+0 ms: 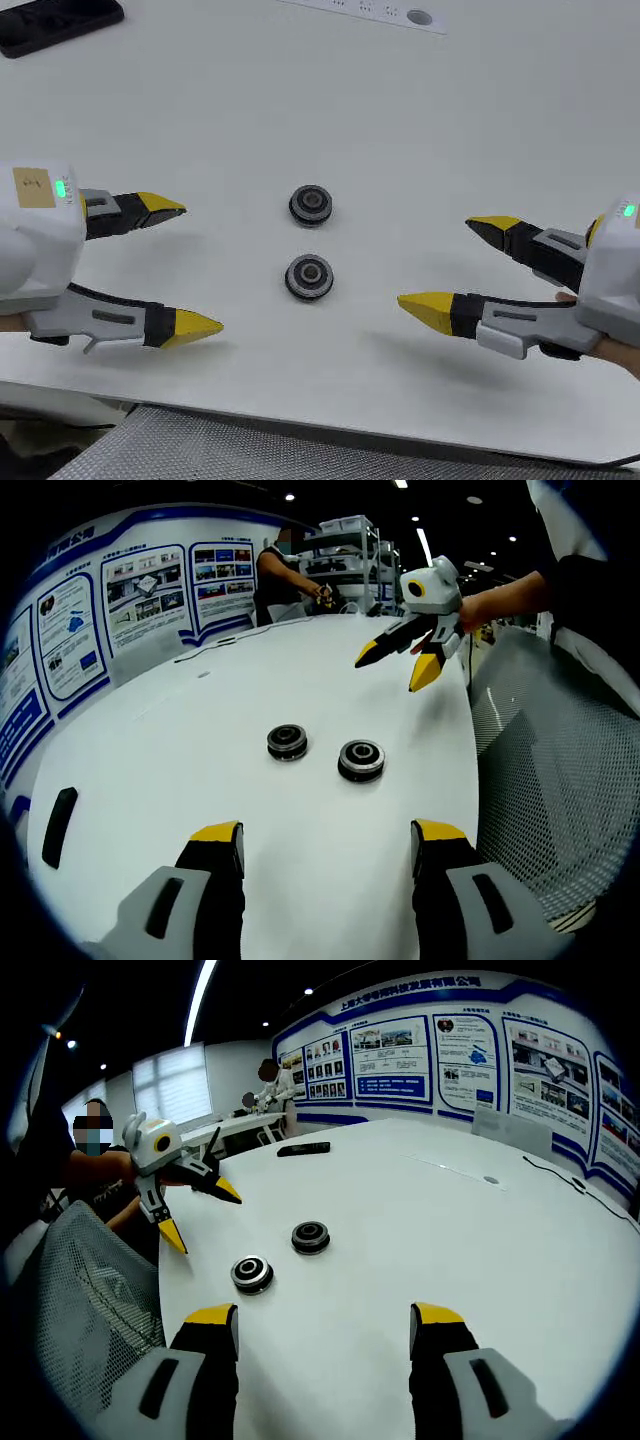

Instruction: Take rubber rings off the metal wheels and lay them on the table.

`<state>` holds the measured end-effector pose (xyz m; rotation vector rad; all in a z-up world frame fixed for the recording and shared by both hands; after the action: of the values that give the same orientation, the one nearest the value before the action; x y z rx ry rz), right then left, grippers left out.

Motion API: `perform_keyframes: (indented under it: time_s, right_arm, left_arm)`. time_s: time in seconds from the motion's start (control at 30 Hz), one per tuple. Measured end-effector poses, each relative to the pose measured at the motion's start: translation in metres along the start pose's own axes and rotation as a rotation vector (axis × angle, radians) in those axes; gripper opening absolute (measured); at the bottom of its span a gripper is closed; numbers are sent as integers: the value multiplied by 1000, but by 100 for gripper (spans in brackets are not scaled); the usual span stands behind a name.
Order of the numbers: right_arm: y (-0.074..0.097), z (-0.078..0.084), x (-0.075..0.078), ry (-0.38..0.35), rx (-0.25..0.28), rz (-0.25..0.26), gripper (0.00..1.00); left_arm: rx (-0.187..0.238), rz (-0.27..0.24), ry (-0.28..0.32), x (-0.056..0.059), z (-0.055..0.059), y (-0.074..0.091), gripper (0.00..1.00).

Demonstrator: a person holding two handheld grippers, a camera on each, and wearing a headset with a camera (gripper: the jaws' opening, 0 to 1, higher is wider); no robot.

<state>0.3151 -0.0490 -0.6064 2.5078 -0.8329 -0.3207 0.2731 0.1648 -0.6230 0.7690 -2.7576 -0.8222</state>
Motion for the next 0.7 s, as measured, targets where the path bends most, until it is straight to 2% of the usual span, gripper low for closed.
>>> perform_keyframes:
  time_s: [0.17, 0.43, 0.6, 0.7]
  right_arm:
    - [2, 5, 1, -131, 36, 10, 66]
    - [4, 11, 1, -206, 61, 22, 62]
    - [2, 18, 0, -237, 51, 27, 60]
    - [2, 19, 1, -222, 44, 33, 60]
  left_arm:
    - [35, 30, -14, 3, -17, -18, 62]
    - [44, 69, -89, 8, -37, -45, 48]
    - [32, 128, -110, 20, -37, -59, 39]
    - [47, 160, -95, 27, -38, -62, 40]
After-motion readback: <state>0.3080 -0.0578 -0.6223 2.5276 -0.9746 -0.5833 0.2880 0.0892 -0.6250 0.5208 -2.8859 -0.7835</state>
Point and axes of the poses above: the centre of the closed fingertips' face, and the gripper's own axes: y roughly backward along the fingers, x roughly to its right, z roughly out of its underside, the point moved 3 cm from there along y, roughly backward along the fingers, and after that the axes turned 4 degrees about z, right-handed, at the moved point
